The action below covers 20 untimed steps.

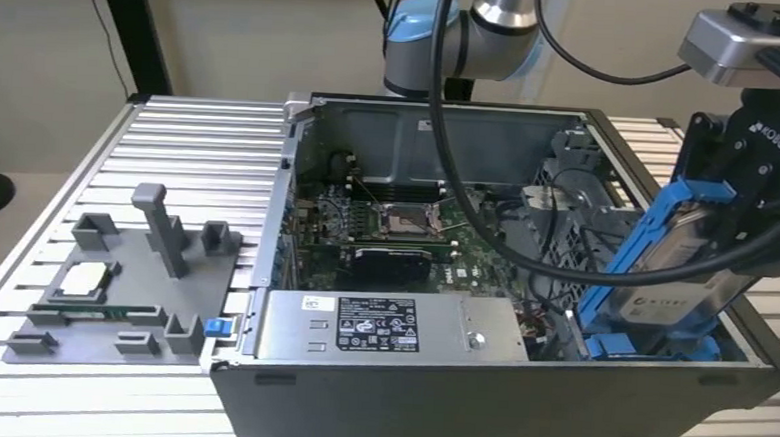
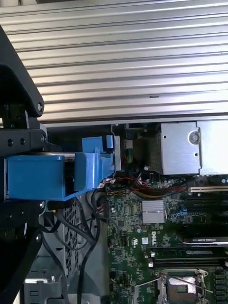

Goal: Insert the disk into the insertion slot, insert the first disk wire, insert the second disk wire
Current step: 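Insert the disk into the insertion slot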

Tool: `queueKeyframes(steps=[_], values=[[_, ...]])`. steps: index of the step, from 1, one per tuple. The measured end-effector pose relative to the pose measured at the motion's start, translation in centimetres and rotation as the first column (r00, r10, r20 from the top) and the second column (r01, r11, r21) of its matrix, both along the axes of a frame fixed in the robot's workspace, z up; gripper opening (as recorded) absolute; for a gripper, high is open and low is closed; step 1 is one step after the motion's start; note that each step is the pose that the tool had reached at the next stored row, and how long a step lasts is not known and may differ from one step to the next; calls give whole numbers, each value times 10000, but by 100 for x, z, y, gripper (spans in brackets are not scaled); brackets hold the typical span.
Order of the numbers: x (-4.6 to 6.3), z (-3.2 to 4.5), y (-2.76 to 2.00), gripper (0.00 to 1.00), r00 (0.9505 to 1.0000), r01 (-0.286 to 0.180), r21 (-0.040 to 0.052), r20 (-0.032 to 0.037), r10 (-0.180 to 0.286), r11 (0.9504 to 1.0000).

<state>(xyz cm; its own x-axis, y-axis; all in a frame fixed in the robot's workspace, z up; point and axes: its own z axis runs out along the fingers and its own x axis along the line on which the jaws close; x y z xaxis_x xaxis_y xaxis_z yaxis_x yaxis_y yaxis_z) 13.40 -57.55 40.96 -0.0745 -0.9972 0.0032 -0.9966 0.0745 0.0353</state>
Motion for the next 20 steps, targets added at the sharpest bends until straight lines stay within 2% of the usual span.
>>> queueKeyframes(steps=[9, 20], values=[[1, -85, 0, 0, 10000, -1, 0, 0, 1, 10000], [1, -232, 1, 0, 10000, -1, -3, 0, 1, 10000]])
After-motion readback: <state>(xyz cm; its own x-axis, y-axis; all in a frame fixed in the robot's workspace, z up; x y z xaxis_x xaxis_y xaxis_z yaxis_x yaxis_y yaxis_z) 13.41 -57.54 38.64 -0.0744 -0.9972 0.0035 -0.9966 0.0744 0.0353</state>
